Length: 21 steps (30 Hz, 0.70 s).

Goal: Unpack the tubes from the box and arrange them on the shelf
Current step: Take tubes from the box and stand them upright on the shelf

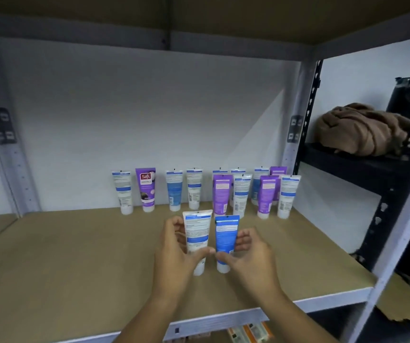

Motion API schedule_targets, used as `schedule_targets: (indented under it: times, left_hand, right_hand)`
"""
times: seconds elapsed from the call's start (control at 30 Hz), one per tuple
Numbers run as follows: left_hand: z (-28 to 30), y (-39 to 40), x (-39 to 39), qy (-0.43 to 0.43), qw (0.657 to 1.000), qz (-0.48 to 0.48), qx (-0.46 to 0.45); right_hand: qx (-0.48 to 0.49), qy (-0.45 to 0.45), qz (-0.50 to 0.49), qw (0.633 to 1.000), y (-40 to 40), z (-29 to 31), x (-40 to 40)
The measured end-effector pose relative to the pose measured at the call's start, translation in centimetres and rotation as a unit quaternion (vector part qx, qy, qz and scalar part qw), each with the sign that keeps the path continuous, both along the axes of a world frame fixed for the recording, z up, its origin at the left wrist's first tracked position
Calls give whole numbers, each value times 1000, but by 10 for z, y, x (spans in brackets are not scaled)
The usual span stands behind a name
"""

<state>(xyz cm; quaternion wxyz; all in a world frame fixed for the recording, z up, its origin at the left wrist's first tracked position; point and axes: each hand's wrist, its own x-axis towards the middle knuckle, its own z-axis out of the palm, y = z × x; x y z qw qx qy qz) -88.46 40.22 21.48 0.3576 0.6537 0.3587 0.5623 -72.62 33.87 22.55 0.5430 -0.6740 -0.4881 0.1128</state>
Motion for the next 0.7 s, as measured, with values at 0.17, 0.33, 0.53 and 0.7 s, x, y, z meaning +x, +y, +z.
schedule_targets:
  times: [0.17,0.33,0.53,0.7]
  left_hand:
    - [-23,1,1,23,999,4,-36]
    - [-26,1,-9,41,998,45,-18]
    - [-26,26,-55,42,995,94,-9]
    - [-23,54,-106,43,990,135,-9]
  right_hand:
    - [-22,-31,22,999,0,-10,2]
    - [-13,-35,44,998,10,-12,-11]
    - [-12,-41,88,995,46,-12,-53]
    - [-13,-44,127,991,98,-21,-105]
